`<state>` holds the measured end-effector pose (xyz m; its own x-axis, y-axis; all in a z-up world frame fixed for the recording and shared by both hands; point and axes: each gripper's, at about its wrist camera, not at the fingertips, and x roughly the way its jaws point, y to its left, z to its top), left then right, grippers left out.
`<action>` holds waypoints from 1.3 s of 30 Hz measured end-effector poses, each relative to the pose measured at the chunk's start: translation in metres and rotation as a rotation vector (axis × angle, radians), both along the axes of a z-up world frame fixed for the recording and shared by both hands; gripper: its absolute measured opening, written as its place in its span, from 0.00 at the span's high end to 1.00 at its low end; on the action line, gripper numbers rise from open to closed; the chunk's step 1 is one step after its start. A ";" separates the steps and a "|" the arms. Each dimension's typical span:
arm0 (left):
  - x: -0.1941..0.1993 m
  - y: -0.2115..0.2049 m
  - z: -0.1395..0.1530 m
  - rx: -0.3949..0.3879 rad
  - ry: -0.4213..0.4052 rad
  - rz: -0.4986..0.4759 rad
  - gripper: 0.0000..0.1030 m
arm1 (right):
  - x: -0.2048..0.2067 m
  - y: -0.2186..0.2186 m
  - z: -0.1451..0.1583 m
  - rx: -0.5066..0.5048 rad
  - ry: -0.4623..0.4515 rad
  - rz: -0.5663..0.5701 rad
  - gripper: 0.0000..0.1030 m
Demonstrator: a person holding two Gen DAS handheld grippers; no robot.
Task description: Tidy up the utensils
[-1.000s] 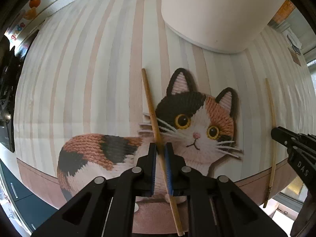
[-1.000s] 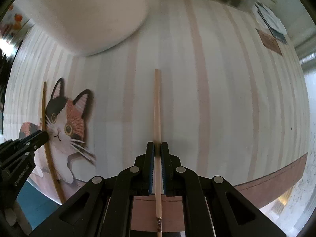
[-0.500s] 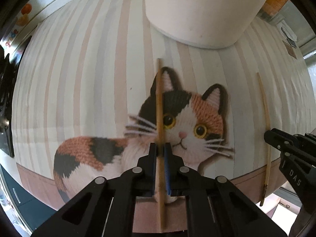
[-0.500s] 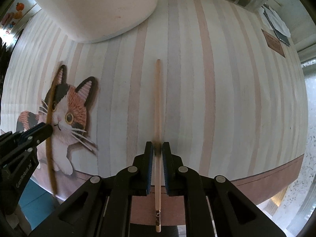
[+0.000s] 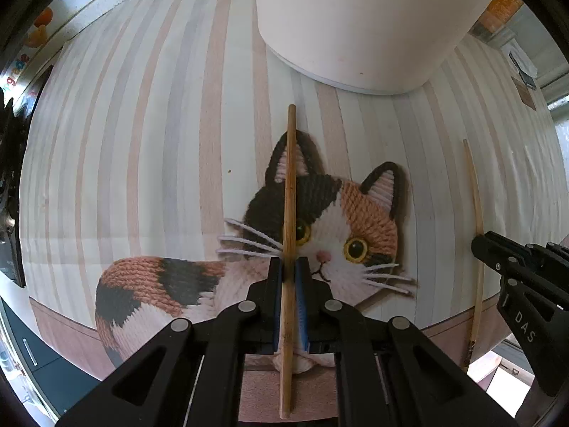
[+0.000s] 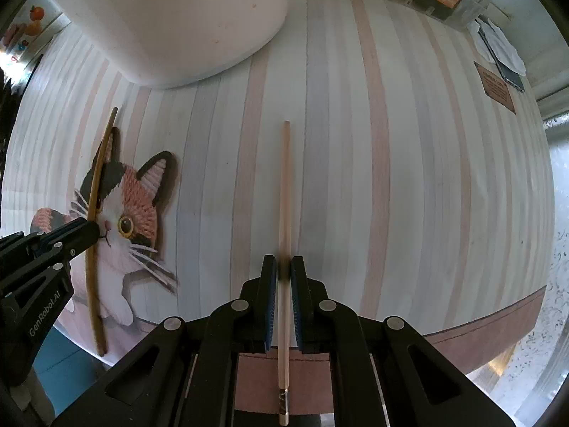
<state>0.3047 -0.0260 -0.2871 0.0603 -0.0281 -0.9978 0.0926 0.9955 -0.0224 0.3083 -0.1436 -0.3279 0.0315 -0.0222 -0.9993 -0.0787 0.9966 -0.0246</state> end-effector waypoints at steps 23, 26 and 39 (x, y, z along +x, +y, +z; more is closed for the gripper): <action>-0.014 0.005 -0.012 -0.028 0.016 0.022 0.91 | -0.013 -0.003 0.005 -0.016 -0.008 -0.012 0.79; -0.014 0.006 -0.011 -0.032 0.021 0.028 0.91 | -0.012 -0.010 0.006 -0.051 -0.005 -0.021 0.61; -0.017 -0.002 -0.013 -0.008 -0.021 0.019 0.95 | -0.016 -0.026 0.006 -0.008 -0.031 -0.037 0.70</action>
<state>0.2881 -0.0284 -0.3003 0.0817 -0.0343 -0.9961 0.0743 0.9968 -0.0282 0.2927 -0.1696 -0.3223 0.0611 -0.0321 -0.9976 -0.0410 0.9986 -0.0346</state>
